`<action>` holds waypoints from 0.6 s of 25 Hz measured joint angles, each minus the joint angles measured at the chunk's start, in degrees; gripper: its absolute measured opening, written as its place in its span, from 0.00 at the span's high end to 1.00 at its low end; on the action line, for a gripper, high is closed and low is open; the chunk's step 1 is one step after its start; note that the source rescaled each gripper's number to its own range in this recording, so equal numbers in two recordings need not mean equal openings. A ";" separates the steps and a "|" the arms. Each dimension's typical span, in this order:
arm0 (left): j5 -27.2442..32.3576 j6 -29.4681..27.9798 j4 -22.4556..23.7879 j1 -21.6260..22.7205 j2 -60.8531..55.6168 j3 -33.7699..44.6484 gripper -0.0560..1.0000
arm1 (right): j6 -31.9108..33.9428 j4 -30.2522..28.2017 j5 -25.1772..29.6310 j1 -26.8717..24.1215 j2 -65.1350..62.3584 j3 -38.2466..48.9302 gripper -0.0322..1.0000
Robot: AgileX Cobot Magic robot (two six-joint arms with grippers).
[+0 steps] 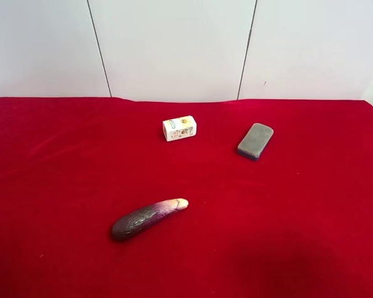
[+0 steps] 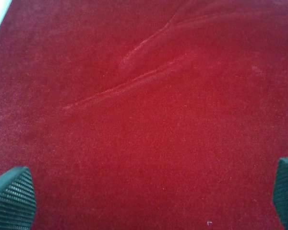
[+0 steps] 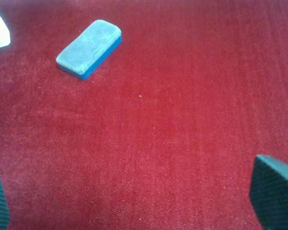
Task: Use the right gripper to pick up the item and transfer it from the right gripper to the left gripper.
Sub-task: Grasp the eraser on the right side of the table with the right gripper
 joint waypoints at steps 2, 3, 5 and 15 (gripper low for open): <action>0.00 0.00 0.00 0.00 0.00 0.00 0.00 | 0.00 0.00 0.00 0.00 0.00 0.00 0.00; 0.00 0.00 0.00 0.00 0.00 0.00 0.00 | 0.00 0.00 0.00 0.00 0.00 0.00 0.00; 0.00 0.00 0.00 0.00 0.00 0.00 0.00 | 0.51 0.00 0.00 0.00 0.00 0.00 0.00; 0.00 0.00 0.00 0.00 0.00 0.00 0.00 | 3.22 0.76 -1.09 0.00 1.70 -1.80 0.00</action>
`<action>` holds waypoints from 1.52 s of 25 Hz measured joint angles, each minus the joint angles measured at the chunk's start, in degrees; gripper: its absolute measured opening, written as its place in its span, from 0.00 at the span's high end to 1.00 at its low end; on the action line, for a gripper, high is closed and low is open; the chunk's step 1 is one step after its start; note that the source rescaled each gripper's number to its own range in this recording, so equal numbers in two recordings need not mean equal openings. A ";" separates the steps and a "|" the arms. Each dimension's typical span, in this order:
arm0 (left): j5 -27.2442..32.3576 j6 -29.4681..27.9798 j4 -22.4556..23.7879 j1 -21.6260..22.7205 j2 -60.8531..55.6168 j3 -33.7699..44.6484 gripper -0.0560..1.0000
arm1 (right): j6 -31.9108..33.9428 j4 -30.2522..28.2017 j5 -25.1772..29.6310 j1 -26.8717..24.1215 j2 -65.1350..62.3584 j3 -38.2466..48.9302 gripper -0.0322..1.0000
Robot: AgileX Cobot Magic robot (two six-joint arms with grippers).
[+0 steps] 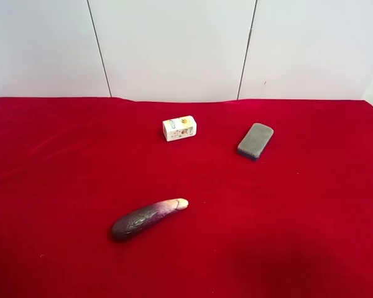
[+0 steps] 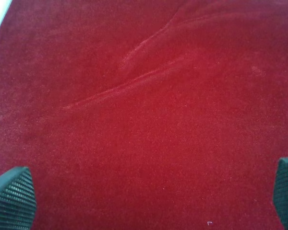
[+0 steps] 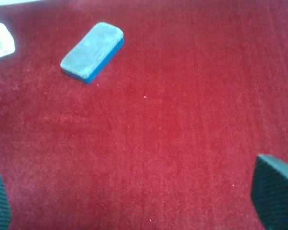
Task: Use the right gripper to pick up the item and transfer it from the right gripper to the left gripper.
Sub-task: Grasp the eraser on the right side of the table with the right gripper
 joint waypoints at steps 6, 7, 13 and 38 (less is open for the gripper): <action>0.00 0.00 0.00 0.00 0.00 0.00 0.00 | 2.35 0.72 -3.39 0.00 13.34 -7.91 0.00; 0.00 0.00 0.00 0.00 0.00 0.00 0.00 | 2.64 0.77 -3.45 0.00 16.52 -9.29 0.00; 0.00 0.00 0.00 0.00 0.00 0.00 0.00 | 4.90 0.77 -5.04 0.00 35.93 -16.73 0.00; 0.00 0.00 0.00 0.00 0.00 0.00 0.00 | 10.99 13.67 -19.42 5.12 94.19 -35.35 0.00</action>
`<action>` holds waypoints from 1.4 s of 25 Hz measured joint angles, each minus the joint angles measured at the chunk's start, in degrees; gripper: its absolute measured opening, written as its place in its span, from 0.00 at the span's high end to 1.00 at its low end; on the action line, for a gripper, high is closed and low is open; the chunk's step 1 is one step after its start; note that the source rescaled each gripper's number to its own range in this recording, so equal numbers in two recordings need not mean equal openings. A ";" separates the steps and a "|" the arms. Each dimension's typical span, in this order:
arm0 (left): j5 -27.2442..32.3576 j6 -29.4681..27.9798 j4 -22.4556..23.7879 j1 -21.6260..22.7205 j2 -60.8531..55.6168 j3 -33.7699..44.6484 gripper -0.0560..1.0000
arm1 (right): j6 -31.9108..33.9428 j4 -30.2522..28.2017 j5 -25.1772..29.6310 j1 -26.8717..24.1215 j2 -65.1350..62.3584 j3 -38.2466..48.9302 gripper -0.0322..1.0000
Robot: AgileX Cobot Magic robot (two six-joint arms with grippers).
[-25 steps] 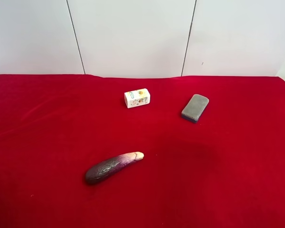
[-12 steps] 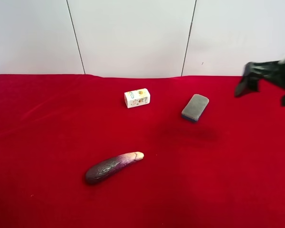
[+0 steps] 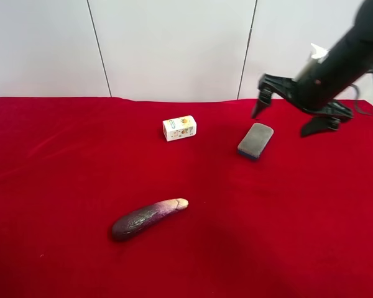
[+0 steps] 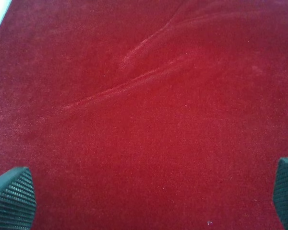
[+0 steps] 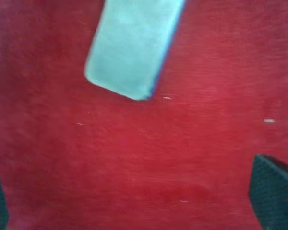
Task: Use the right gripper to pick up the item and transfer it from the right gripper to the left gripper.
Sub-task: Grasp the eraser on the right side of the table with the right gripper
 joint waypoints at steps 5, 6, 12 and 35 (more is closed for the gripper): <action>0.00 0.00 0.00 0.00 0.00 0.00 0.00 | 8.33 0.76 1.22 3.03 8.48 -6.69 0.00; 0.00 0.00 0.00 0.00 0.00 0.00 0.00 | 10.95 0.15 1.55 3.53 9.59 -7.39 0.00; 0.00 0.00 0.00 0.00 0.00 0.00 0.00 | 31.04 -13.02 6.42 5.62 11.82 -8.23 0.00; 0.00 0.00 0.00 0.00 0.00 0.00 0.00 | 33.99 -17.67 6.18 5.79 25.96 -18.02 0.00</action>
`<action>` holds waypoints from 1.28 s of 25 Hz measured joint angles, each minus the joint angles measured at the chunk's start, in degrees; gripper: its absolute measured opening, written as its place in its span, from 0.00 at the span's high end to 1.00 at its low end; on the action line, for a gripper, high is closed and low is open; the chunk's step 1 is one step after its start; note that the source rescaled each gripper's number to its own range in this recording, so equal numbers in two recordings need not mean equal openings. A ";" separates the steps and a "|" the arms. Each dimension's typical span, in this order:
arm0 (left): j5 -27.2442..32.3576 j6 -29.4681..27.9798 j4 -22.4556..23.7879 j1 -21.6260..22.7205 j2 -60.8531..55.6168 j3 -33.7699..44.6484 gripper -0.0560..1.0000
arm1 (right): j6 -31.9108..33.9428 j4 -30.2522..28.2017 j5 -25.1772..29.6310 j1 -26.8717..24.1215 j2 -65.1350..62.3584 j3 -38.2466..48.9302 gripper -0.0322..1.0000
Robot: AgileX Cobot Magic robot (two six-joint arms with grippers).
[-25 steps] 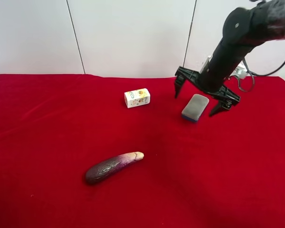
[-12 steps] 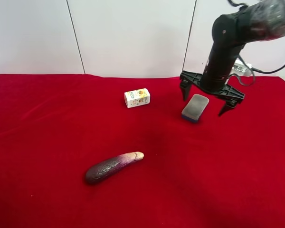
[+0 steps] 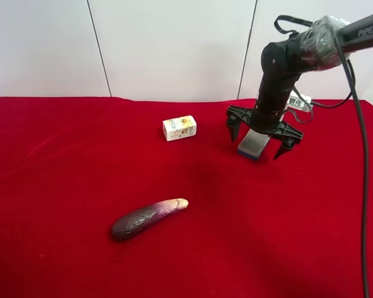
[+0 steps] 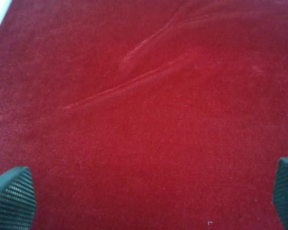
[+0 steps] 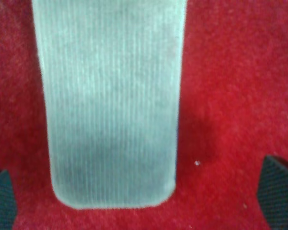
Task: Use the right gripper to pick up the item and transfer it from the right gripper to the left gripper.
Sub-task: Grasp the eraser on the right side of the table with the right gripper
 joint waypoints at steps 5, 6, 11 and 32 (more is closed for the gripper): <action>0.00 0.00 0.00 0.00 0.00 0.00 0.00 | 0.00 0.38 -1.13 0.00 1.41 -0.06 0.00; 0.00 0.00 0.00 0.00 0.00 0.00 0.00 | 0.00 0.38 -1.13 0.00 1.51 -0.06 0.00; 0.00 0.00 0.00 0.00 0.00 0.00 0.00 | 0.88 0.14 -1.07 0.00 1.61 -0.06 0.00; 0.00 0.00 0.00 0.00 0.00 0.00 0.00 | 1.25 -1.48 -0.68 0.00 3.12 -0.10 0.00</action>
